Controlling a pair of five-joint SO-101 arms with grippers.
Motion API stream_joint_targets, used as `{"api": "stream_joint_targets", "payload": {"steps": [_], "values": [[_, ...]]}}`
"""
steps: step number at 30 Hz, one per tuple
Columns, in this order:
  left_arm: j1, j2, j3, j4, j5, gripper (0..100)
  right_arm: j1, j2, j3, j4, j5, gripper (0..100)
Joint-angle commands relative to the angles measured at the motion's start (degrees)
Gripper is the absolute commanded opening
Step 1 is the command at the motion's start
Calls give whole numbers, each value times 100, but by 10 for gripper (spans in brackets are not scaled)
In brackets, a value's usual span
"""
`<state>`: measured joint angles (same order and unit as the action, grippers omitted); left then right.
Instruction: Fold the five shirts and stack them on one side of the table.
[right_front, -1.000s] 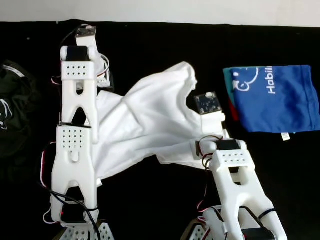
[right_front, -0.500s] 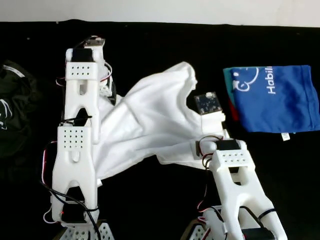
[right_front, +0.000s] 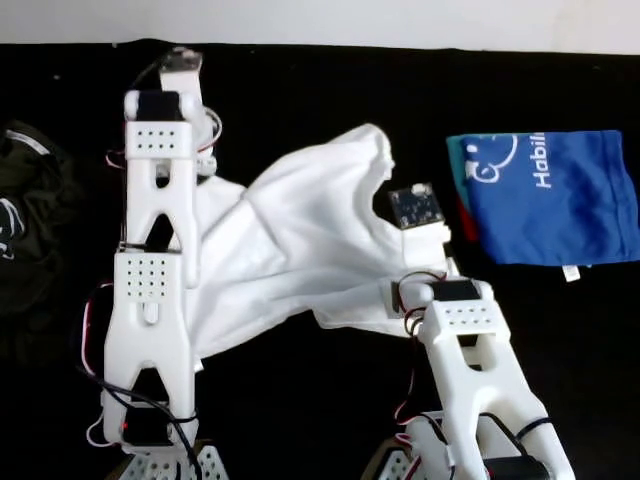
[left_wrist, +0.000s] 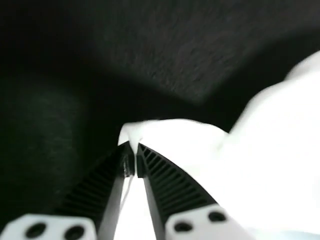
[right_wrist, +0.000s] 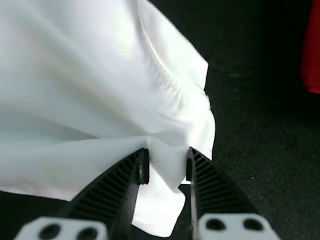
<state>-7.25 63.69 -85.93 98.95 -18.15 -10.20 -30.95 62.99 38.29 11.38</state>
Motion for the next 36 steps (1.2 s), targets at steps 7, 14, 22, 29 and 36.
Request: {"api": "stream_joint_targets", "payload": {"steps": [7, 14, 22, 29, 36], "values": [[-523, -1675, -620, 114, 35, 9, -66, 13, 233, -532, -35, 124], [-910, -2563, -585, 88, -211, 9, -66, 13, 233, -532, -35, 124], [-1059, -2009, 532, 62, -343, 28, -66, 13, 233, -532, -18, 124], [-1279, -1112, 796, -378, -343, 146, -66, 4, 233, -532, -9, 124], [-1235, -1965, 646, 273, -316, 128, -66, -40, 233, -497, -35, 124]]}}
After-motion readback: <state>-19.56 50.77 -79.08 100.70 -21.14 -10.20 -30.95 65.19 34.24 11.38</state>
